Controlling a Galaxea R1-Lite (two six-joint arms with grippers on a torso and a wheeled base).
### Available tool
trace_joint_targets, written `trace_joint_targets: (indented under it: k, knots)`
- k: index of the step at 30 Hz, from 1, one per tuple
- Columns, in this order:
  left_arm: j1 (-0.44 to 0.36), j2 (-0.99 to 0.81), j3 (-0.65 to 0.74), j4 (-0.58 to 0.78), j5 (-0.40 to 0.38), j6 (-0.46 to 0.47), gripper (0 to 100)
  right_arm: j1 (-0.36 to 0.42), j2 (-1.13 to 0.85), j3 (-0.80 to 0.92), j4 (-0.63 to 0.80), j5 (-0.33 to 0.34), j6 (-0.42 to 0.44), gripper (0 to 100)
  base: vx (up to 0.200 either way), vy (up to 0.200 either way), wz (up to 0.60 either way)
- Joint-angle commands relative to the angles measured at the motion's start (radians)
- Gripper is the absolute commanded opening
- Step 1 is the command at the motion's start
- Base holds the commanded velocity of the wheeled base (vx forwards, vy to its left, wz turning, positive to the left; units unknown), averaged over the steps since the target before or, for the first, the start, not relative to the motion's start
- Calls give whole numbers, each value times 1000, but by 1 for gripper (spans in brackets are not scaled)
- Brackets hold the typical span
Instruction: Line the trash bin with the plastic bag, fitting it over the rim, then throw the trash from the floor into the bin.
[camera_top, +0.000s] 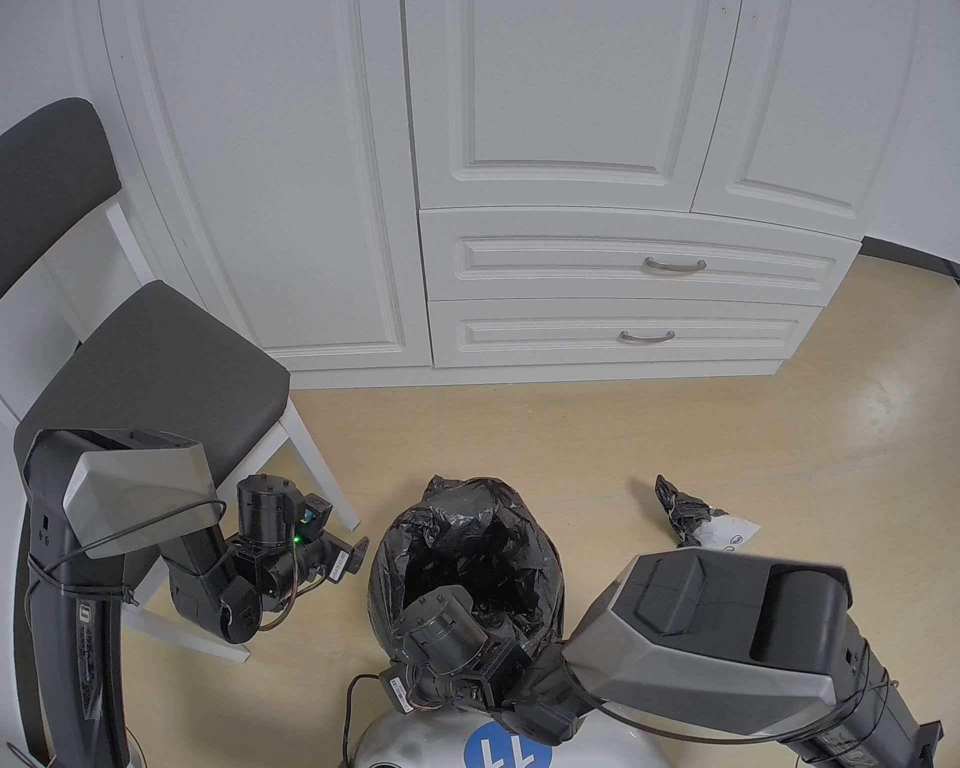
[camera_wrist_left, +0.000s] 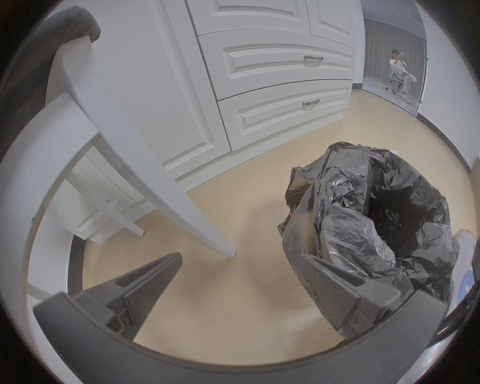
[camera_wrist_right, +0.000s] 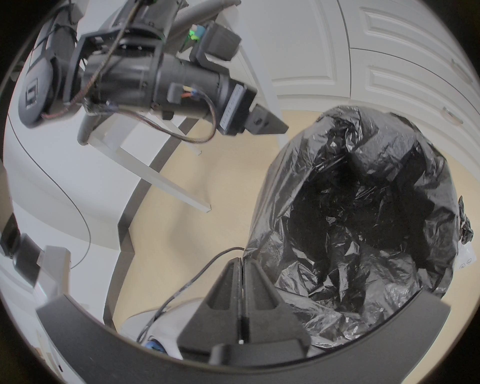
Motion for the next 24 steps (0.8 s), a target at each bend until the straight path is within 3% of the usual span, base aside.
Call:
trace_joint_targets:
  k: [1, 10, 11, 22, 24]
  knots:
    - [1, -1, -1, -1, 0, 0, 100, 4, 48, -15, 5, -6, -5, 0, 0, 0, 0]
    - [-1, -5, 4, -12, 0, 0, 100, 18, 12, 11, 1, -37, -47, 0, 0, 0, 0]
    - [-1, -7, 5, -13, 0, 0, 100, 24, -9, 22, -1, -40, -47, 100, 0, 0, 0]
    - [-5, -10, 10, -15, 0, 0, 100, 43, -293, 203, 8, -69, -54, 100, 0, 0, 0]
    - [-16, -11, 16, -26, 0, -2, 100, 26, -325, 217, 7, -130, -54, 100, 0, 0, 0]
